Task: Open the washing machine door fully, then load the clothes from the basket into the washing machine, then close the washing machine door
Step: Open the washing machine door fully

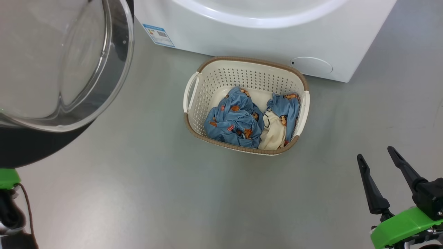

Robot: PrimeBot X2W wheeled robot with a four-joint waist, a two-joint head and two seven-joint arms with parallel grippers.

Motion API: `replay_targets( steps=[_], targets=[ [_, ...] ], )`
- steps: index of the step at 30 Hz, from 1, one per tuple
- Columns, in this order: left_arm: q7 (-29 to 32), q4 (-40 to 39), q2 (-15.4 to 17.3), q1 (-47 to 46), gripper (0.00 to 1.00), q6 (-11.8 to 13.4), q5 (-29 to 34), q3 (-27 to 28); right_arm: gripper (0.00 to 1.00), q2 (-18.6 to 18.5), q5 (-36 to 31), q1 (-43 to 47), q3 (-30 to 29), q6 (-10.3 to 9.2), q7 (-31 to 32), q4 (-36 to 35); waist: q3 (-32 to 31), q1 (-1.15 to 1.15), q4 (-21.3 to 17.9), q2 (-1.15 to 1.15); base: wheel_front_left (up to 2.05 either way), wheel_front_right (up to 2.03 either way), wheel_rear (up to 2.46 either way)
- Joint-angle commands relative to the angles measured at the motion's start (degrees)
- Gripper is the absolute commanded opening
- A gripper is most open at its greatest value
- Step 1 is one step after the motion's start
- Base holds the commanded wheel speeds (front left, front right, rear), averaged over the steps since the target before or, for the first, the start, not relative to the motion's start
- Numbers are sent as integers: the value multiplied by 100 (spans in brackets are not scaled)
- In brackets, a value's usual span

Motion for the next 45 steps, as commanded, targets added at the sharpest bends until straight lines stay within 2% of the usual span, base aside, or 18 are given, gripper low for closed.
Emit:
replay_targets(
  steps=[1,9,18,29,33,45],
  targets=[
    [-37,-156,288,-70,0,-10,54,207,100,-46,-63,-62,125,57,4,-163,-17,0,-2,0,0,0,0],
    [-37,-310,92,146,0,-166,286,128,100,69,-30,-77,173,57,-118,20,-300,0,-45,0,0,0,0],
    [-32,-705,-44,721,0,-279,393,-348,100,324,61,-136,244,57,-447,438,-882,0,-338,0,0,0,0],
    [291,-1525,-78,1655,0,-364,255,-1375,100,541,182,-50,255,57,-894,921,-1577,0,-929,0,0,0,0],
    [380,-1846,-79,1995,0,-296,142,-1856,100,580,214,8,281,57,-994,1037,-1794,0,-1105,0,0,0,0],
    [620,-2698,-80,2766,0,-178,29,-2844,100,617,343,133,434,57,-1222,1093,-2256,0,-1598,0,0,0,0]
  ],
)
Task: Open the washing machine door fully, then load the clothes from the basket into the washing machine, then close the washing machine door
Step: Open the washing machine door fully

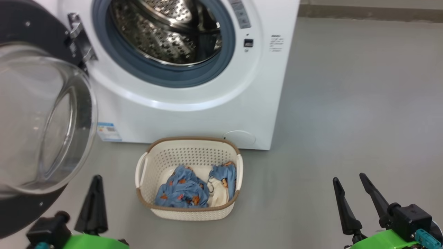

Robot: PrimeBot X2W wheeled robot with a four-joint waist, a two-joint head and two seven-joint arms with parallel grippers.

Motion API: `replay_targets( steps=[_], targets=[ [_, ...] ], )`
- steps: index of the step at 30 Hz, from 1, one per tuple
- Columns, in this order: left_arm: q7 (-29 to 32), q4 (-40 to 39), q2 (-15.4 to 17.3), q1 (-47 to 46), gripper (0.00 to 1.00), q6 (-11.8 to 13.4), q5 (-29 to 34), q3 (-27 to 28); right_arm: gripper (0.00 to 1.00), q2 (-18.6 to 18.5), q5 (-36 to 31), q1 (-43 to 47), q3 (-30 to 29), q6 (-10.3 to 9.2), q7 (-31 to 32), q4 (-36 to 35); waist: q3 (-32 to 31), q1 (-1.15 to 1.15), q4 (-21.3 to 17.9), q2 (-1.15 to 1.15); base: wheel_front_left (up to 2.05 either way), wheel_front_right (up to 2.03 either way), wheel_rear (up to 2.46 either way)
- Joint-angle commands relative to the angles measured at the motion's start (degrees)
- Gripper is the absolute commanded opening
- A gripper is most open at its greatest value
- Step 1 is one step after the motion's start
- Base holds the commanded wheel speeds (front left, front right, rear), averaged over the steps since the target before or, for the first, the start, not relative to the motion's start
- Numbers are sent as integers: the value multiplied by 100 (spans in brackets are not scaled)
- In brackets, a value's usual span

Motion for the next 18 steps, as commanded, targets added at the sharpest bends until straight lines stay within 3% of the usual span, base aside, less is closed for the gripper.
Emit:
replay_targets(
  steps=[1,18],
  targets=[
    [15,-219,90,-23,0,32,-22,107,100,-21,46,-17,179,57,-80,-136,-214,0,-241,0,0,0,0],
    [-366,-290,90,383,0,343,-218,-677,100,-19,213,53,250,57,-202,-234,-272,0,-631,0,0,0,0]
  ],
)
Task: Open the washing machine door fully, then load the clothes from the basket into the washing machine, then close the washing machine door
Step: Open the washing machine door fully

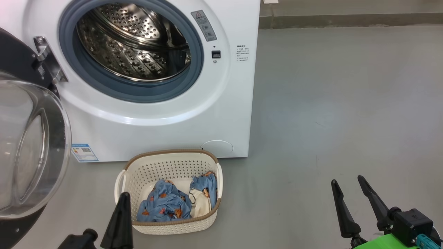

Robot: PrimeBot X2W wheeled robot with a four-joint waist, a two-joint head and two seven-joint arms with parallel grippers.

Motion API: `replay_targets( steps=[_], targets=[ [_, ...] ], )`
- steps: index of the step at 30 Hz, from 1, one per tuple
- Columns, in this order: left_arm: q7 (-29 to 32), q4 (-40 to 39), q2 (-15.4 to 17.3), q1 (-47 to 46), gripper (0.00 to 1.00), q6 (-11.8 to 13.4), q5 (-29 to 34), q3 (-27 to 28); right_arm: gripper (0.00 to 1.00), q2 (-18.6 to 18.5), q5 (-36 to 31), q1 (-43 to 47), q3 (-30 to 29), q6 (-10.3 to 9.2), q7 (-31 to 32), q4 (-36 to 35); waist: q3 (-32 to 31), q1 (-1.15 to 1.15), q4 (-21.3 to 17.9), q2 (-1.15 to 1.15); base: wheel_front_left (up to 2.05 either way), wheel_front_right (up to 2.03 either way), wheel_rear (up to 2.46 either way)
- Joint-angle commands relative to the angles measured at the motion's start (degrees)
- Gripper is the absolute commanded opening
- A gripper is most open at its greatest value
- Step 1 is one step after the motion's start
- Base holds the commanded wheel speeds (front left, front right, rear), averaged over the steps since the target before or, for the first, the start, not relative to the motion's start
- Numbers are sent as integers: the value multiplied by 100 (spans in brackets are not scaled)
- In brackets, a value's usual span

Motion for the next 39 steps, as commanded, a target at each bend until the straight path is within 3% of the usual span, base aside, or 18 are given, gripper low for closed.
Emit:
replay_targets(
  steps=[1,2,16,39],
  targets=[
    [-101,-106,51,-125,73,55,-52,145,100,-27,65,-65,162,57,-55,-185,7,0,-8,0,0,0,0],
    [-135,-89,51,-132,100,81,-52,119,100,-27,65,-63,163,57,-56,-190,9,0,-11,0,0,0,0],
    [-306,160,51,-274,100,263,25,65,100,-27,29,-83,154,57,-43,-170,23,0,14,0,0,0,0],
    [-340,344,51,-311,100,249,41,63,100,-27,-30,-50,127,57,29,-161,12,0,69,0,0,0,0]
  ],
)
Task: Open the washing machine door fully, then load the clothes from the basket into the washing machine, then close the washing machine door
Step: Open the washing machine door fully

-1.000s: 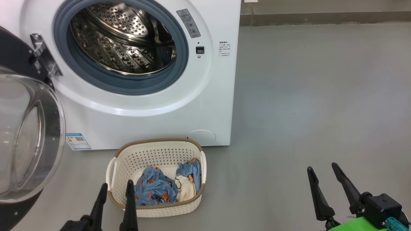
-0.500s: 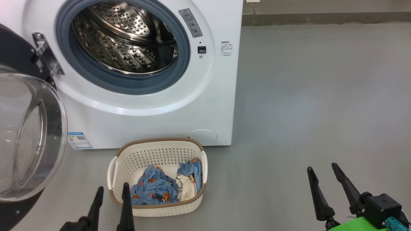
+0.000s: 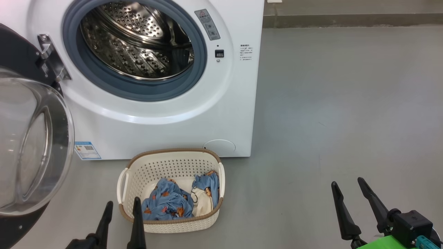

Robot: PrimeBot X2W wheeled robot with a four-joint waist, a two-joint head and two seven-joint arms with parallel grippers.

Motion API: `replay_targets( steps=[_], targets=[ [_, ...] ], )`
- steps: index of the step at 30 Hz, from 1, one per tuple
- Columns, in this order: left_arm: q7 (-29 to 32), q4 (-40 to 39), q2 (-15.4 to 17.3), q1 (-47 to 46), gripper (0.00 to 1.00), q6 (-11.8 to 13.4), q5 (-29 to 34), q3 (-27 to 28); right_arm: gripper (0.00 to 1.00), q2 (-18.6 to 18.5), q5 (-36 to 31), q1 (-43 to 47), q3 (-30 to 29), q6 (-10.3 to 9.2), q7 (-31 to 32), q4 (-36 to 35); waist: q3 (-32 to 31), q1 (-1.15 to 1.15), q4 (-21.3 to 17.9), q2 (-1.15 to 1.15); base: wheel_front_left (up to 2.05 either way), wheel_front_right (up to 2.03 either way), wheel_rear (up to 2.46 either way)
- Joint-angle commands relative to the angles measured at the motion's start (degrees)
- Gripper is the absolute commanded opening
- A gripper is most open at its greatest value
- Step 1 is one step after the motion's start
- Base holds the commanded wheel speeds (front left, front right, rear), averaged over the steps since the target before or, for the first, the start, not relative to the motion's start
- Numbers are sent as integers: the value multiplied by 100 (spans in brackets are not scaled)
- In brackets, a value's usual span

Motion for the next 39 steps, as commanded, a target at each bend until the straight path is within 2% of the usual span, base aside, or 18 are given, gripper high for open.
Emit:
replay_targets(
  steps=[1,30,39],
  targets=[
    [-51,-125,48,-268,100,10,20,151,100,-28,-23,-74,129,57,18,-157,3,0,6,0,0,0,0],
    [-52,-138,48,-240,100,-78,-248,82,100,-28,-28,-79,147,57,48,-146,2,0,50,0,0,0,0],
    [-51,-144,49,-226,100,-77,-400,24,100,-28,-18,-75,152,57,37,-117,16,0,52,0,74,-82,8]
  ],
)
